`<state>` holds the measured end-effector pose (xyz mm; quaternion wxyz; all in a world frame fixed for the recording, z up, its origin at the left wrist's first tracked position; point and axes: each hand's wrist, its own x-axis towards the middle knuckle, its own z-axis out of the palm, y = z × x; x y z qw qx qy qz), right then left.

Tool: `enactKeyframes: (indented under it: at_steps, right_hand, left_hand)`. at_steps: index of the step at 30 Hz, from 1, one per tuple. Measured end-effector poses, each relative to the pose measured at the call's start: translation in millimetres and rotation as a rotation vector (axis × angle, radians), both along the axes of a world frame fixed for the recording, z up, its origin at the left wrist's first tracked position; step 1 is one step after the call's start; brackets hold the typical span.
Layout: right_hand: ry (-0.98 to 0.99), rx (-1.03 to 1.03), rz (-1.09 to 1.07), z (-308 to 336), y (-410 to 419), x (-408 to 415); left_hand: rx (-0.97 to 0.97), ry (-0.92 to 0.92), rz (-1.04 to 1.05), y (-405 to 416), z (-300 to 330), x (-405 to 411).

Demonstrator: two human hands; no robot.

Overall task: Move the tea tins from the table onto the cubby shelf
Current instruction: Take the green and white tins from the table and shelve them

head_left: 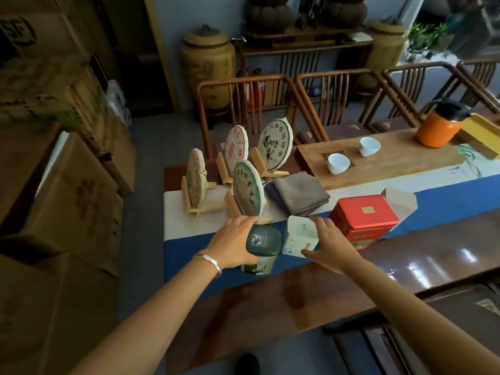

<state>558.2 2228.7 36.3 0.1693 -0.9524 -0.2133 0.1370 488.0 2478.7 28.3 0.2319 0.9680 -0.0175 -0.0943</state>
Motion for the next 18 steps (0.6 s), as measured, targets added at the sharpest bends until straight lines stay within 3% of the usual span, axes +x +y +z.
enactKeyframes:
  at_steps: [12, 18]
  right_hand:
    - [0.089, -0.091, 0.017, -51, 13, 52]
    - [0.089, -0.046, 0.045, -59, 8, 61]
  left_hand:
    - [-0.272, 0.092, 0.042, 6, -46, 12]
    - [-0.287, 0.088, 0.044, 9, -48, 17]
